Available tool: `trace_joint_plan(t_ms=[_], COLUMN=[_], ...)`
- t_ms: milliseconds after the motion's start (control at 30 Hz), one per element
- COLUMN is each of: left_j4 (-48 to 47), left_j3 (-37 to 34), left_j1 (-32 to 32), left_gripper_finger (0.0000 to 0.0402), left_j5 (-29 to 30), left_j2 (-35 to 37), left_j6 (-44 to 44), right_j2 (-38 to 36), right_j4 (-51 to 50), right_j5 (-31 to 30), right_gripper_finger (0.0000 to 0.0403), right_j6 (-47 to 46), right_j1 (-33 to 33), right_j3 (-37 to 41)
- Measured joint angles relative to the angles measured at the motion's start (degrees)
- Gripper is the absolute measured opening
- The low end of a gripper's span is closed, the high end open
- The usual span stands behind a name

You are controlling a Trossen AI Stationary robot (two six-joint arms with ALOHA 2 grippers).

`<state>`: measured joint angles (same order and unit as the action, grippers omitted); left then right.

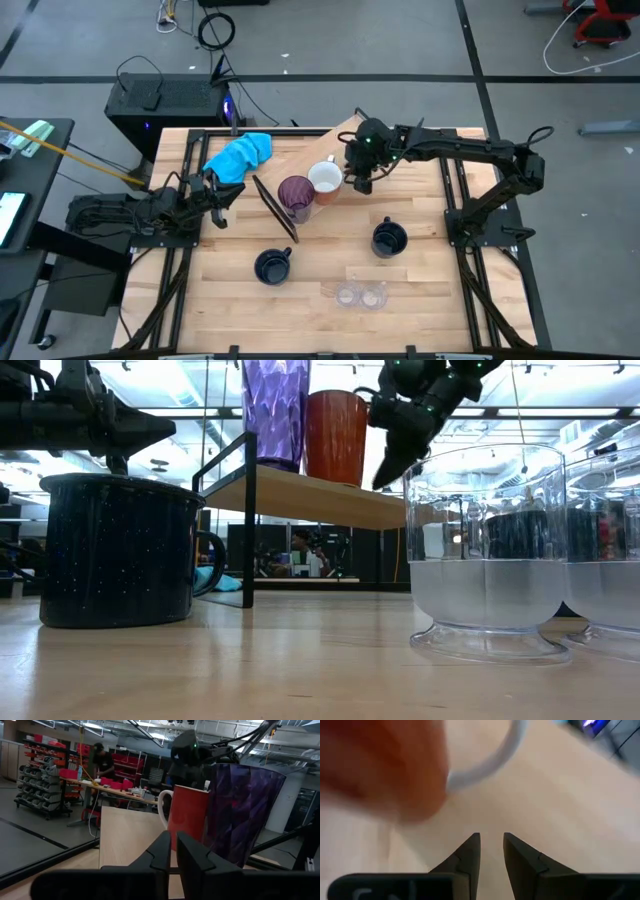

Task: Stack small to large cups/mugs on shelf
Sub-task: Put the orange mug on the shelf

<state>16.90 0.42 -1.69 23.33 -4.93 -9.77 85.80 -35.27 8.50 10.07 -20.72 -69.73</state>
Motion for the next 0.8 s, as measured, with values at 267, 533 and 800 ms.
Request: trace_joint_plan(t_ms=[267, 533, 800], left_j4=[0.01, -0.01, 0.01], left_j3=[0.00, 0.00, -0.01], left_j1=[0.02, 0.01, -0.01], left_gripper_finger=[0.0037, 0.0030, 0.0040], left_j5=[0.00, -0.01, 0.00], left_j2=[-0.02, -0.01, 0.00], left_j6=[0.01, 0.01, -0.01], right_j2=[0.00, 0.00, -0.02], right_j4=[-2.75, -1.98, 1.37], right_j5=[2.33, 2.07, 2.07], right_gripper_finger=[0.0091, 0.0091, 0.0091], right_j6=[0.92, -0.87, -1.10], right_j1=[4.61, 8.14, 9.41], right_j3=[-0.02, -0.02, -0.02])
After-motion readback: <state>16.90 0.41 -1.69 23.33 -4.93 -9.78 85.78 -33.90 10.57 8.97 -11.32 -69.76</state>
